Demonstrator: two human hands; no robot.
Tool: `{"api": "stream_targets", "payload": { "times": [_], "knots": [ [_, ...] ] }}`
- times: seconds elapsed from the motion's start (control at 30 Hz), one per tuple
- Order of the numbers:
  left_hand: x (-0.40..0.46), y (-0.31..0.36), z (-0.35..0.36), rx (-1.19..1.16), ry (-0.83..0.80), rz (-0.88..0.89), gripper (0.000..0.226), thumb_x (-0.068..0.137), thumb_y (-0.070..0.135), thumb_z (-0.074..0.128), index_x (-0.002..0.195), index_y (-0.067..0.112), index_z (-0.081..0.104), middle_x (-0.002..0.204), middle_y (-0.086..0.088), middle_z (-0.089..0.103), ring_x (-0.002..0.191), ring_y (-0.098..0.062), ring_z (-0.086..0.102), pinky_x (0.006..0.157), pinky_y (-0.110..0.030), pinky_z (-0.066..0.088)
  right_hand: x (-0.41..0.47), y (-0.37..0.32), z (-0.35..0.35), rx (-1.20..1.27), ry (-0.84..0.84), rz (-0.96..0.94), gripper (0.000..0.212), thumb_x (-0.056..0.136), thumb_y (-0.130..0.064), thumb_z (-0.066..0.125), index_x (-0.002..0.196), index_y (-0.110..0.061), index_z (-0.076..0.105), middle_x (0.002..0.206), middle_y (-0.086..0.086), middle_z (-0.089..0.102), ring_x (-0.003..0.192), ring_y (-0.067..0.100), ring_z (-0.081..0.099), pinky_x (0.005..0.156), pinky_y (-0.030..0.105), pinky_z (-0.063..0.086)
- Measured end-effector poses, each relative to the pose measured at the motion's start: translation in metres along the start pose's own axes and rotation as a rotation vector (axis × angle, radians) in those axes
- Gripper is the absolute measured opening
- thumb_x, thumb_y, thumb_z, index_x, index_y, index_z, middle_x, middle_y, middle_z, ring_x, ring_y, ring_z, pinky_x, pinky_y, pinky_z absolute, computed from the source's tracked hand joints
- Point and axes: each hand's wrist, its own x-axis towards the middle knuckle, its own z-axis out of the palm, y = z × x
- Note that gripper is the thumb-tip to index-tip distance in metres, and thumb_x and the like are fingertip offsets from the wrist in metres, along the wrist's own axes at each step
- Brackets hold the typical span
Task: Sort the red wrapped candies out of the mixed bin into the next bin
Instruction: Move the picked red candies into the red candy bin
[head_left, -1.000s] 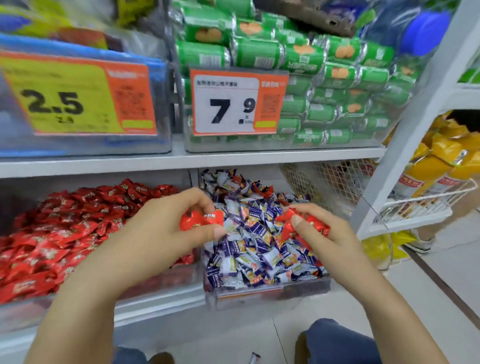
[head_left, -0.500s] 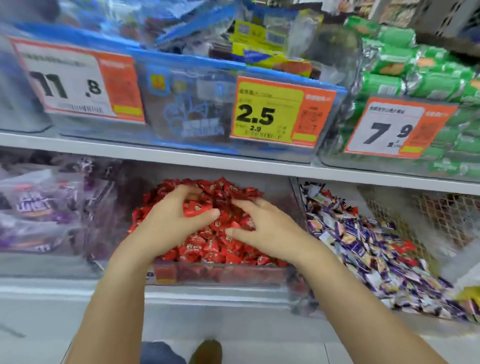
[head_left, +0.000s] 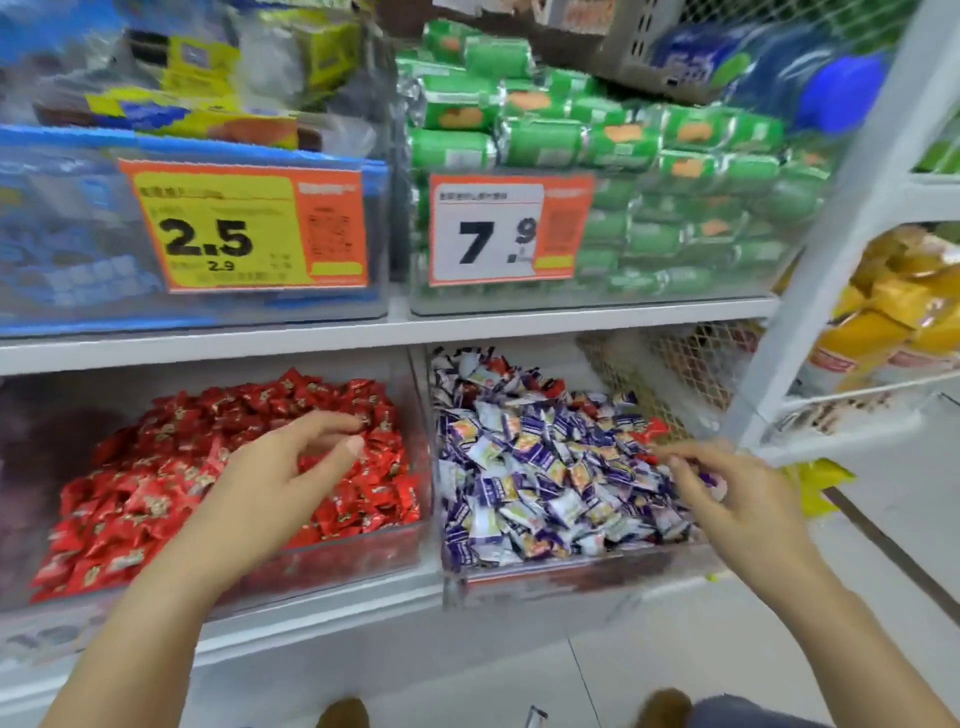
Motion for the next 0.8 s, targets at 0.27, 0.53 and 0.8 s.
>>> {"api": "stream_targets", "payload": {
  "times": [0.27, 0.53, 0.8],
  "knots": [
    [0.049, 0.115, 0.084, -0.001, -0.122, 0.203, 0.02, 0.094, 0.04, 0.052, 0.112, 0.038, 0.061, 0.102, 0.023, 0.063, 0.096, 0.006, 0.057, 0.079, -0.009, 0.039, 0.021, 0.089, -0.053, -0.098, 0.191, 0.353, 0.024, 0.09, -0.04, 0.056, 0.103, -0.024, 0.067, 0.099, 0.002, 0.068, 0.092, 0.029, 0.062, 0.068, 0.034, 0.043],
    [0.168, 0.144, 0.183, 0.359, -0.443, 0.028, 0.04, 0.104, 0.022, 0.031, 0.142, 0.011, 0.039, 0.15, -0.006, 0.035, 0.135, -0.021, 0.036, 0.099, -0.02, 0.029, 0.037, 0.087, -0.02, -0.227, -0.077, 0.383, 0.036, 0.1, -0.044, 0.024, 0.095, -0.019, 0.049, 0.091, 0.006, 0.061, 0.092, 0.03, 0.061, 0.054, 0.031, 0.028],
    [0.206, 0.16, 0.245, 0.505, -0.913, -0.144, 0.06, 0.088, 0.069, 0.034, 0.118, 0.023, 0.056, 0.132, -0.006, 0.053, 0.13, -0.025, 0.043, 0.107, -0.031, 0.029, 0.032, 0.096, -0.014, -0.189, 0.007, 0.267, 0.037, 0.102, -0.037, 0.017, 0.1, -0.019, 0.049, 0.097, 0.0, 0.056, 0.086, 0.023, 0.058, 0.053, 0.03, 0.024]
  ]
}}
